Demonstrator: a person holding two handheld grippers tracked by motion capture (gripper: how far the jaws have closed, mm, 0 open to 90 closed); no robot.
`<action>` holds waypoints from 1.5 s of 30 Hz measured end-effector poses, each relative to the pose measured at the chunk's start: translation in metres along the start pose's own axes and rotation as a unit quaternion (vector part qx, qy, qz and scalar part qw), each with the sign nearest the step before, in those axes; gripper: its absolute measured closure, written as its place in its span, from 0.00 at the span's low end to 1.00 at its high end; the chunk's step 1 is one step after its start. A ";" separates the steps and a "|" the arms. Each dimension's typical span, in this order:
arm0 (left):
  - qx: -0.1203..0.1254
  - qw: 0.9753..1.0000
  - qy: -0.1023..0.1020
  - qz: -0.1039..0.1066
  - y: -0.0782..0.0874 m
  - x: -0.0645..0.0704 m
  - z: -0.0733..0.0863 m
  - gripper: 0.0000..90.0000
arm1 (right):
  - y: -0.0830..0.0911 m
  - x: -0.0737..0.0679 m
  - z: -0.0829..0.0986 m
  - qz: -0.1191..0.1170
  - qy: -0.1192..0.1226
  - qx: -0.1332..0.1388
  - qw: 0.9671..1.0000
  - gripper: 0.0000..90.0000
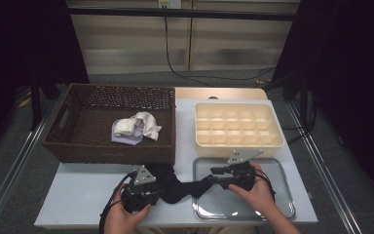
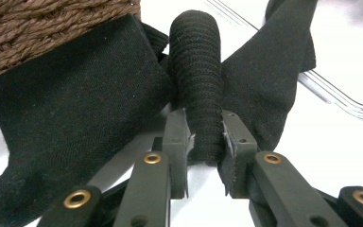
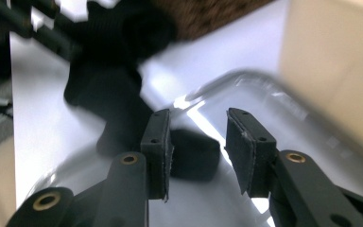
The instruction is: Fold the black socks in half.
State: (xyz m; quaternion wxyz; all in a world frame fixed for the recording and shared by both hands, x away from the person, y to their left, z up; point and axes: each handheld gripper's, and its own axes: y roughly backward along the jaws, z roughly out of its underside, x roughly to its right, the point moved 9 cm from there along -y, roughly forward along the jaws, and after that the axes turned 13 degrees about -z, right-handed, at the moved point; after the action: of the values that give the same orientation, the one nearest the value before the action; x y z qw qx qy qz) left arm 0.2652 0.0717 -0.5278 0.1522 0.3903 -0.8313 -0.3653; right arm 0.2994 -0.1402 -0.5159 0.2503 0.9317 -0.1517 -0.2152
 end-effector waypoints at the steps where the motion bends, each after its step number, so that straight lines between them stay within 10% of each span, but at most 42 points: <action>1: 0.001 1.000 -0.001 0.000 0.000 0.000 0.000 0.83 | 0.001 0.003 -0.004 0.001 -0.004 0.003 1.000 0.68; 7: -0.003 1.000 -0.005 -0.001 0.001 0.000 0.001 0.83 | -0.015 0.009 0.007 -0.012 -0.020 -0.039 0.999 0.71; 12: 0.000 1.000 -0.002 -0.003 0.001 0.001 0.000 0.84 | -0.017 0.005 0.017 -0.016 -0.011 -0.059 0.998 0.99; 22: 0.004 1.000 -0.005 0.001 0.003 0.002 -0.002 0.84 | 0.013 0.012 -0.009 0.035 0.019 0.022 0.999 0.99; 38: 0.034 0.996 0.077 -0.004 0.013 -0.022 -0.024 0.58 | 0.015 0.014 0.013 0.027 0.006 -0.003 1.000 0.97; 45: 0.017 0.999 0.040 0.012 -0.005 -0.008 -0.033 0.66 | 0.009 0.008 0.017 0.027 0.011 -0.013 0.999 0.96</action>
State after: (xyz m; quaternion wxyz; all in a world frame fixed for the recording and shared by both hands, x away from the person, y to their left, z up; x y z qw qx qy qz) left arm 0.2907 0.0593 -0.5087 0.1827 0.3967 -0.8356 -0.3332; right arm 0.2965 -0.1579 -0.5270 0.2697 0.9263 -0.1714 -0.1996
